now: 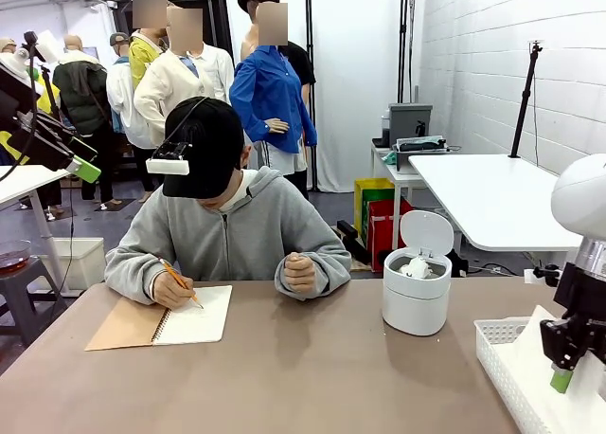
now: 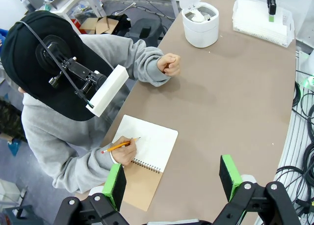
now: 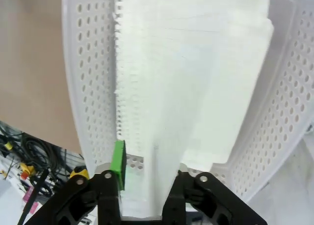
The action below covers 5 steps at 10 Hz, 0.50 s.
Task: Sort the paper based on its condition.
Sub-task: If a person hands you a paper, place it in the Organizing basket , and if it's crumpled, put it in the Trash can.
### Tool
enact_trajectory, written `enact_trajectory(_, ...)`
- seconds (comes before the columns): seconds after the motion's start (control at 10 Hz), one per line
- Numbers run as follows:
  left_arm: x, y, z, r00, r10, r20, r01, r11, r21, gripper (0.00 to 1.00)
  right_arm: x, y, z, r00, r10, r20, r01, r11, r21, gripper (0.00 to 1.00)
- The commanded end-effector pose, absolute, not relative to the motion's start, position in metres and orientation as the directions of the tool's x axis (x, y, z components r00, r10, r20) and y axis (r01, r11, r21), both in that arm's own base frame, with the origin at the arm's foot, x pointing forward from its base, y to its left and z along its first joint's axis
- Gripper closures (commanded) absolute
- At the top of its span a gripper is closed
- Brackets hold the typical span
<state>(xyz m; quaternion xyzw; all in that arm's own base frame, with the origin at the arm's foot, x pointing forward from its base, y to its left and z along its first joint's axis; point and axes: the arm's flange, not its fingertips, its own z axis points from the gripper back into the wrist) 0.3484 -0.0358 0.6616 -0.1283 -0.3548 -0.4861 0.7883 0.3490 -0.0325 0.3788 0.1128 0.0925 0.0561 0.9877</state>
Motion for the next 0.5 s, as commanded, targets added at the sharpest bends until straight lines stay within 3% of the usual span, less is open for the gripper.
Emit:
enact_trajectory(0.0,0.348,-0.033,0.66,0.263,-0.674,0.69,0.866,0.481,0.14,0.0,0.306,-0.038,0.365,0.979,0.124,-0.161,-0.103,0.986,0.132,0.09)
enact_trajectory(0.1,0.348,-0.033,0.66,0.263,-0.674,0.69,0.866,0.481,0.14,0.0,0.309,-0.043,0.374,0.972,0.158,-0.175,-0.141,0.984,0.104,0.0)
enact_trajectory(0.4,0.348,-0.033,0.66,0.263,-0.674,0.69,0.866,0.481,0.14,0.0,0.314,-0.052,0.392,0.968,0.188,-0.168,-0.18,0.982,0.062,0.0)
